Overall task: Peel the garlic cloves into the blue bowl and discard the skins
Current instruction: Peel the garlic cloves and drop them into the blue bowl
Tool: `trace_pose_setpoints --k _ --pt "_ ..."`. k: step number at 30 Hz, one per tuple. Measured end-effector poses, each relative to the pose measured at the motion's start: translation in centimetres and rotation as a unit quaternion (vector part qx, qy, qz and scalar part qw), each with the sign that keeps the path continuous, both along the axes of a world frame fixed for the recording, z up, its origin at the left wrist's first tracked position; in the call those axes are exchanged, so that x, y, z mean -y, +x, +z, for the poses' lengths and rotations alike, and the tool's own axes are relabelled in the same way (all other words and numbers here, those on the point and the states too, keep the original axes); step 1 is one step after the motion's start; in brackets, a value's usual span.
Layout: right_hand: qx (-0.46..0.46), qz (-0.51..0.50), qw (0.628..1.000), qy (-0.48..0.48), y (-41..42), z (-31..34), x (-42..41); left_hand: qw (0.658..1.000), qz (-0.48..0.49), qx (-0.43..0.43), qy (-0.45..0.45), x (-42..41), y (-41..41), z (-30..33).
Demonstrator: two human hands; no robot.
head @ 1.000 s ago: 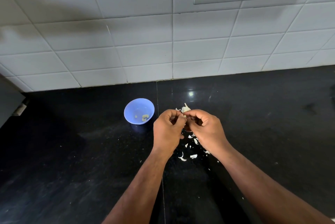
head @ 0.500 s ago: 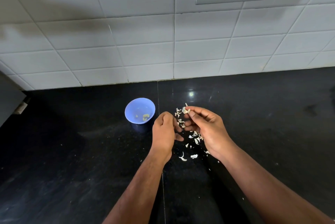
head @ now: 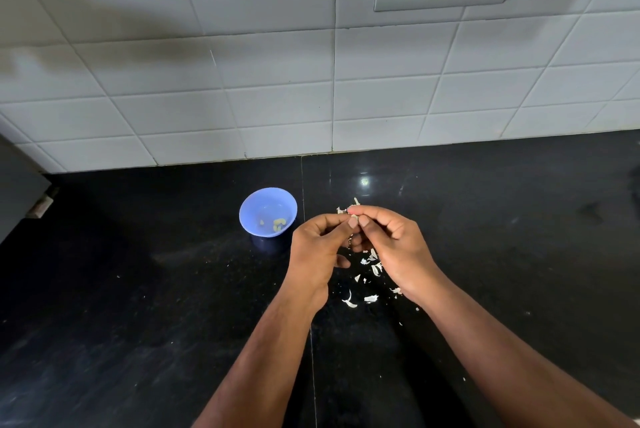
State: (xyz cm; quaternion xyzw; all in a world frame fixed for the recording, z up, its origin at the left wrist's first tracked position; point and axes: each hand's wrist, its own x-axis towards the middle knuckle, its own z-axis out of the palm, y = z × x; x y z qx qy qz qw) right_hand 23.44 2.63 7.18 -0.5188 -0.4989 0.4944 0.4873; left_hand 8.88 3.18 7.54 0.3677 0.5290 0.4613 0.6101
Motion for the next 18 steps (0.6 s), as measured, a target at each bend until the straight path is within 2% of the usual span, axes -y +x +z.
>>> trace_pose_setpoints --k 5,9,12,15,18 --pt "0.106 -0.007 0.993 0.050 0.0 -0.3 0.2 0.999 0.012 -0.031 -0.009 0.0 -0.1 -0.4" --pt "0.156 -0.004 0.987 0.043 -0.5 -0.8 0.5 0.995 -0.012 -0.102 0.015 0.4 -0.2 -0.9" --pt "0.123 0.006 0.992 -0.003 -1.3 -0.8 0.4 0.991 -0.015 -0.132 0.004 0.6 -0.6 -1.3" --pt "0.075 0.000 0.996 -0.046 -2.6 -1.3 -0.3 0.995 0.016 -0.097 -0.026 1.1 -1.1 -1.6" --pt "0.081 -0.003 0.995 -0.052 -4.4 -1.8 -1.3 0.994 0.059 -0.082 -0.037 1.6 -2.4 -1.9"
